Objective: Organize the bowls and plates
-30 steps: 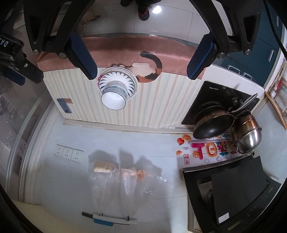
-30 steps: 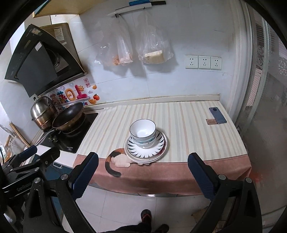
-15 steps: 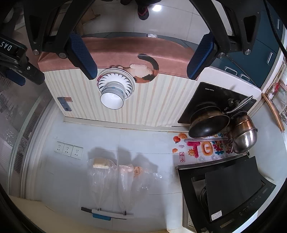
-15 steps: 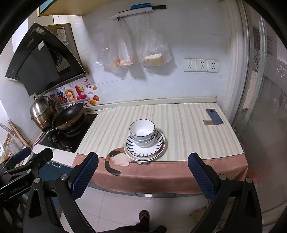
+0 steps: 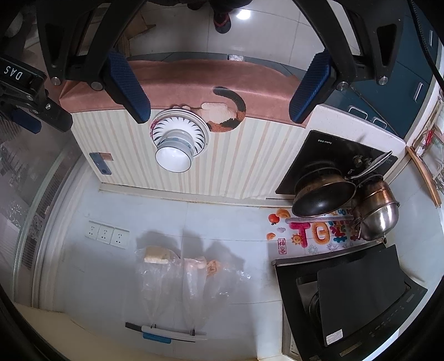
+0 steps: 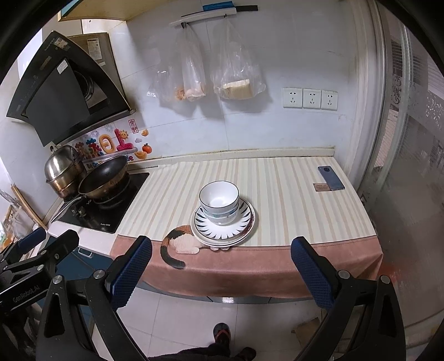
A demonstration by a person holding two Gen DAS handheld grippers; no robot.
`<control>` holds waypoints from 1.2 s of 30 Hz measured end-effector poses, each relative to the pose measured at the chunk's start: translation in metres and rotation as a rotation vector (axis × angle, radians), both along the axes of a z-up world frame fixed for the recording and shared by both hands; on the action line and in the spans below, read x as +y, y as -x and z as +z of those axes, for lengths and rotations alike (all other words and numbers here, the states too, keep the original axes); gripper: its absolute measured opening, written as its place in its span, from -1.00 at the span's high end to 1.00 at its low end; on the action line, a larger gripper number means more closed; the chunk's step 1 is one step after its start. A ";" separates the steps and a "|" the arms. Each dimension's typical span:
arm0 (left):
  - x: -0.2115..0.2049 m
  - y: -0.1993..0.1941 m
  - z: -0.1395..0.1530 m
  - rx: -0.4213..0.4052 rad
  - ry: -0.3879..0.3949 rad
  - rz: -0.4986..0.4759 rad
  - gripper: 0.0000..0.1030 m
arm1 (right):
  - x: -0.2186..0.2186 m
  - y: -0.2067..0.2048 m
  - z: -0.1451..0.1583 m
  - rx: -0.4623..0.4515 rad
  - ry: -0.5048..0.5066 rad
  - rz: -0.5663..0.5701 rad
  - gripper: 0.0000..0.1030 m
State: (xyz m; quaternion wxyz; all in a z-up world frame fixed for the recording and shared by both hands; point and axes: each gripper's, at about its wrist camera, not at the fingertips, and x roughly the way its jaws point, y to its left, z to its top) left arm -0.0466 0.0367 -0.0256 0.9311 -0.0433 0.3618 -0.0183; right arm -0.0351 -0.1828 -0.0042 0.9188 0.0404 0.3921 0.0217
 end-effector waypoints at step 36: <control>-0.008 0.000 0.004 -0.002 0.002 0.011 -0.99 | 0.004 0.002 0.003 -0.006 0.001 0.000 -0.99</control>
